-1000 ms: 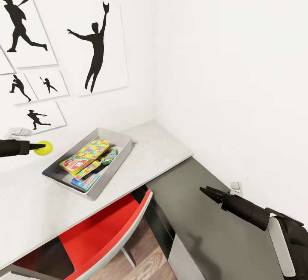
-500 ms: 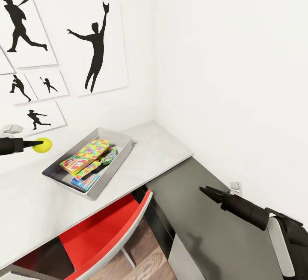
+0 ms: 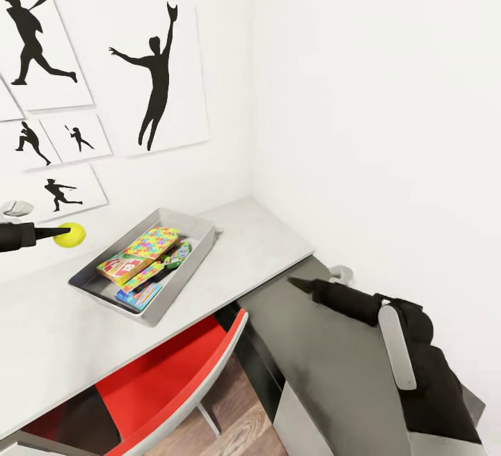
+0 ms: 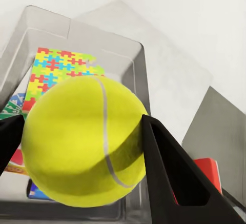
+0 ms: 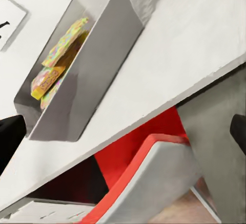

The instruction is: Put all the toys in the child's room - the three board games (two on the bed and one on the table), the two jigsaw puzzles on the table, and the tennis ball on the table - inside the toy box on the table in the child's room.

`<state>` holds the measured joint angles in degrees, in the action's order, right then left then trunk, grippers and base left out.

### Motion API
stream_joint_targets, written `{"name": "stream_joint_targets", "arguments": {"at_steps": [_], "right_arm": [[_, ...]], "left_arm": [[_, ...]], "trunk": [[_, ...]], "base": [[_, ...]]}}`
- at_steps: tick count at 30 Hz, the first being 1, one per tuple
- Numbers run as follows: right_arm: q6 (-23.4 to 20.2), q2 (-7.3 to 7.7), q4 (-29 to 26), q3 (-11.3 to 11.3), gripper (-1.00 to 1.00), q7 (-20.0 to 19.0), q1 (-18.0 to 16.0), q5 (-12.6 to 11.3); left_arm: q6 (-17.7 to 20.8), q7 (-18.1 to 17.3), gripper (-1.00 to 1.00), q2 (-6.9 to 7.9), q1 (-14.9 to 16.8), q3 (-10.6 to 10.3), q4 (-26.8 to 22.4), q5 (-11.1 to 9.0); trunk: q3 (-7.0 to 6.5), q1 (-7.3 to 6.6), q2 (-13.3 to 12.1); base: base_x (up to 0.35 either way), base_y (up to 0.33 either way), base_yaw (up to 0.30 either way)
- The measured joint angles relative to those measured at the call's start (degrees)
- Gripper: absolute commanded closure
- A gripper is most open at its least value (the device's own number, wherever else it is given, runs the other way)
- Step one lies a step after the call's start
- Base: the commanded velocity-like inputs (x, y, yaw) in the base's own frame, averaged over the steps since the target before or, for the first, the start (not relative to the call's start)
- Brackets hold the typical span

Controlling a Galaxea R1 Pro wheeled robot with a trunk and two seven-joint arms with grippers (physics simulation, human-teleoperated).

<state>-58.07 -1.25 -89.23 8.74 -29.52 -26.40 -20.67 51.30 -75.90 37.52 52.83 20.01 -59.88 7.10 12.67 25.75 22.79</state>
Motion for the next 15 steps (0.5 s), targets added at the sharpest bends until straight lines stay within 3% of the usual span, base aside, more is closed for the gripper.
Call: {"name": "stream_joint_targets", "arguments": {"at_steps": [2, 5, 7, 10, 15], "right_arm": [[-1.4, -2.15, 0.6, -2.8, -1.00, 8.5, -5.5, -0.5], [-1.6, -5.08, 4.0, -4.9, -1.00, 15.3, -11.3, -0.3], [-1.6, -6.84, 9.3, -6.2, -1.00, 19.6, -15.8, -0.2], [-1.6, -7.67, 13.9, -6.8, -1.00, 22.2, -19.0, -0.4], [-1.6, -7.61, 15.2, -6.7, -1.00, 23.0, -19.9, -1.0]], "left_arm": [[0.1, 0.0, 1.00, 0.00, 0.0, 0.0, 0.0, -0.1], [0.1, -0.1, 1.00, 0.00, 0.0, -0.1, -0.1, -0.1], [0.2, -0.1, 1.00, 0.01, 0.0, 0.0, -0.1, -0.1], [0.2, -0.1, 1.00, 0.17, 0.0, 0.2, -0.1, -0.1], [0.2, -0.1, 1.00, 0.34, 0.0, 0.4, -0.1, -0.1]], "trunk": [[0.00, 0.00, 0.0], [0.01, 0.00, 0.0], [0.00, 0.00, 0.0], [0.01, -0.01, 0.0], [0.01, -0.01, 0.0]], "base": [[0.000, 0.000, 0.000], [0.000, 0.000, 0.000], [0.000, 0.000, 0.000], [0.000, 0.000, 0.000], [0.000, 0.000, 0.000]]}}
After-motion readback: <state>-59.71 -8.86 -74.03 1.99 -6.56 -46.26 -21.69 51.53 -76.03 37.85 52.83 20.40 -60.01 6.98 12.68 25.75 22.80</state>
